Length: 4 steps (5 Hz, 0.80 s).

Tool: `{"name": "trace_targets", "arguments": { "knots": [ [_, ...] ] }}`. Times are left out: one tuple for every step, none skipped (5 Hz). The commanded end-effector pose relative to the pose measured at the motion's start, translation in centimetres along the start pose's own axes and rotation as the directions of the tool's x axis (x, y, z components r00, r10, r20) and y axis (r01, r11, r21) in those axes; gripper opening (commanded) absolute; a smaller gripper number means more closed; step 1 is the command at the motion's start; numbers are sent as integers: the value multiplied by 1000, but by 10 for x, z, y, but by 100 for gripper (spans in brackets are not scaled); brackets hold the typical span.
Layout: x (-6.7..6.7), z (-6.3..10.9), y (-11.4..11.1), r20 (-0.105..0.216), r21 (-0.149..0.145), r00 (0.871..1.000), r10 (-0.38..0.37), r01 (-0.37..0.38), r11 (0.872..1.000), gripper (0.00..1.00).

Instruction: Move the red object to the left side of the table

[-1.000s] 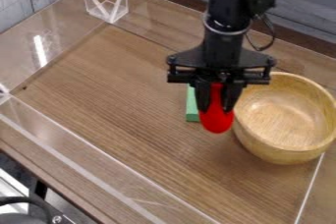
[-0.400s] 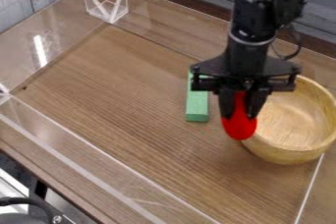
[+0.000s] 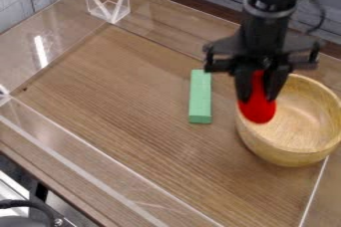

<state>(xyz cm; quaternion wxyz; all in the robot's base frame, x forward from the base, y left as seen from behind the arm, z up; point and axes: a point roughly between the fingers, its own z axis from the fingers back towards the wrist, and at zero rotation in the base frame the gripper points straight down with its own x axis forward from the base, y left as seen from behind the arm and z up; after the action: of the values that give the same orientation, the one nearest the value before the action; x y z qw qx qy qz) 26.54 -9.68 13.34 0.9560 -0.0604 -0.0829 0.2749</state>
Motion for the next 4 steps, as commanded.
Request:
{"name": "trace_targets", "arguments": {
  "knots": [
    [2, 31, -18, 37, -70, 999, 36, -33, 997, 0],
    [-14, 27, -20, 34, -75, 999, 33, -30, 997, 0],
    [-30, 18, -19, 32, -66, 999, 40, -38, 997, 0],
    [-17, 27, -8, 42, -87, 999, -23, 26, 996, 0]
  ]
}}
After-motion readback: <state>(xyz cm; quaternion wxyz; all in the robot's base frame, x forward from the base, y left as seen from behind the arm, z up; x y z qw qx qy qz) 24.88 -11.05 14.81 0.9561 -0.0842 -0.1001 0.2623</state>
